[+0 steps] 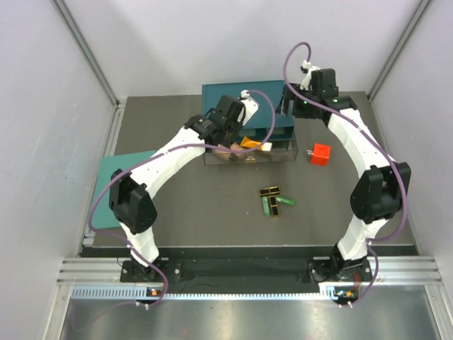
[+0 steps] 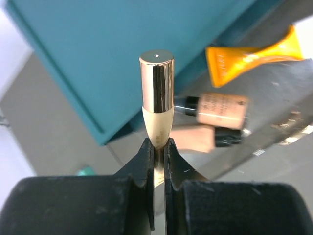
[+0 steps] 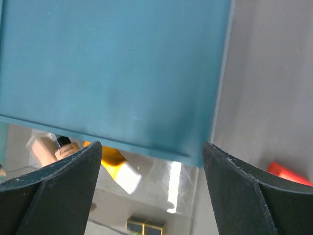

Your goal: Organize the makeup

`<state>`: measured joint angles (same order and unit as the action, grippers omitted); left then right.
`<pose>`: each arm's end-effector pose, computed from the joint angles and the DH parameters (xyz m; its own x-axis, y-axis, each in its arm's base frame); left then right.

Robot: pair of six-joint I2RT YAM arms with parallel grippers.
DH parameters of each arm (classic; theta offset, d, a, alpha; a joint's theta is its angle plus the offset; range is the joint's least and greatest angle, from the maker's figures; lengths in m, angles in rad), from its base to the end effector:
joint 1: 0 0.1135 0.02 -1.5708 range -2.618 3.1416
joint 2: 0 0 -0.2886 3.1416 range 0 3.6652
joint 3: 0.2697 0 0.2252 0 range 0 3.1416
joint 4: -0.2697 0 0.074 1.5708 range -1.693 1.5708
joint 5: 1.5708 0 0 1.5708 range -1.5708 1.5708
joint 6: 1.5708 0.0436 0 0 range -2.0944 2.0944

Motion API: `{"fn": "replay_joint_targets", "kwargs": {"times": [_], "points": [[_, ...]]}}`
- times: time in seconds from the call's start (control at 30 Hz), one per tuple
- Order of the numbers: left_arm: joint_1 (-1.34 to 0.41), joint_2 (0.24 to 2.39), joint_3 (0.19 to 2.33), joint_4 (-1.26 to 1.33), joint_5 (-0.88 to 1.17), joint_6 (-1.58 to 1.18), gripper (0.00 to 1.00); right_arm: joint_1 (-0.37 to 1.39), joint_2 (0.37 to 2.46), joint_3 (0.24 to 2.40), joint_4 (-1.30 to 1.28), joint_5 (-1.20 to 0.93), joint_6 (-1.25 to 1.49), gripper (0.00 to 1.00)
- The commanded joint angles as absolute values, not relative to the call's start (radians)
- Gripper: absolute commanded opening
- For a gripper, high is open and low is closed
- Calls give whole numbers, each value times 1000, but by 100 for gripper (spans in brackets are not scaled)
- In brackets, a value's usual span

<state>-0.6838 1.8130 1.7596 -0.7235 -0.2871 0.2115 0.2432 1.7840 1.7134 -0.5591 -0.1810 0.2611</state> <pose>0.3115 -0.2379 0.3608 -0.4370 0.6159 -0.6555 0.5534 0.7586 0.3438 0.3827 0.1030 0.3713 -0.6498 0.1004 -0.7534 -0.2177 0.9251 0.3110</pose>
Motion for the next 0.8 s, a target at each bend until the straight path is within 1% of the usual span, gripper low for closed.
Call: {"fn": "replay_joint_targets", "kwargs": {"times": [0.0, 0.2, 0.33, 0.4, 0.47, 0.5, 0.57, 0.6, 0.63, 0.67, 0.77], "points": [[-692, 1724, 1671, -473, -376, 353, 0, 204, 1709, 1672, -485, -278, 336, 82], [-701, 1747, 1655, -485, -359, 399, 0, 198, 1686, 1655, -505, -350, 328, 82], [-704, 1724, 1597, -465, -295, 414, 0, 207, 1591, 1522, -450, -328, 299, 83], [-707, 1701, 1553, -456, -249, 405, 0, 216, 1542, 1491, -457, -315, 275, 83], [-707, 1683, 1529, -449, -218, 405, 2, 227, 1500, 1454, -472, -295, 259, 83], [-706, 1683, 1522, -454, -207, 403, 4, 236, 1487, 1439, -476, -291, 253, 83], [-706, 1692, 1523, -469, -201, 403, 22, 248, 1442, 1395, -474, -278, 250, 83], [-706, 1695, 1529, -483, -202, 406, 45, 264, 1425, 1364, -471, -272, 249, 83], [-706, 1700, 1531, -483, -209, 399, 61, 273, 1396, 1350, -465, -255, 247, 83], [-706, 1703, 1532, -485, -218, 396, 73, 285, 1384, 1338, -465, -244, 248, 83], [-706, 1688, 1529, -439, -261, 374, 83, 346, 1344, 1313, -482, -195, 253, 83]]}}
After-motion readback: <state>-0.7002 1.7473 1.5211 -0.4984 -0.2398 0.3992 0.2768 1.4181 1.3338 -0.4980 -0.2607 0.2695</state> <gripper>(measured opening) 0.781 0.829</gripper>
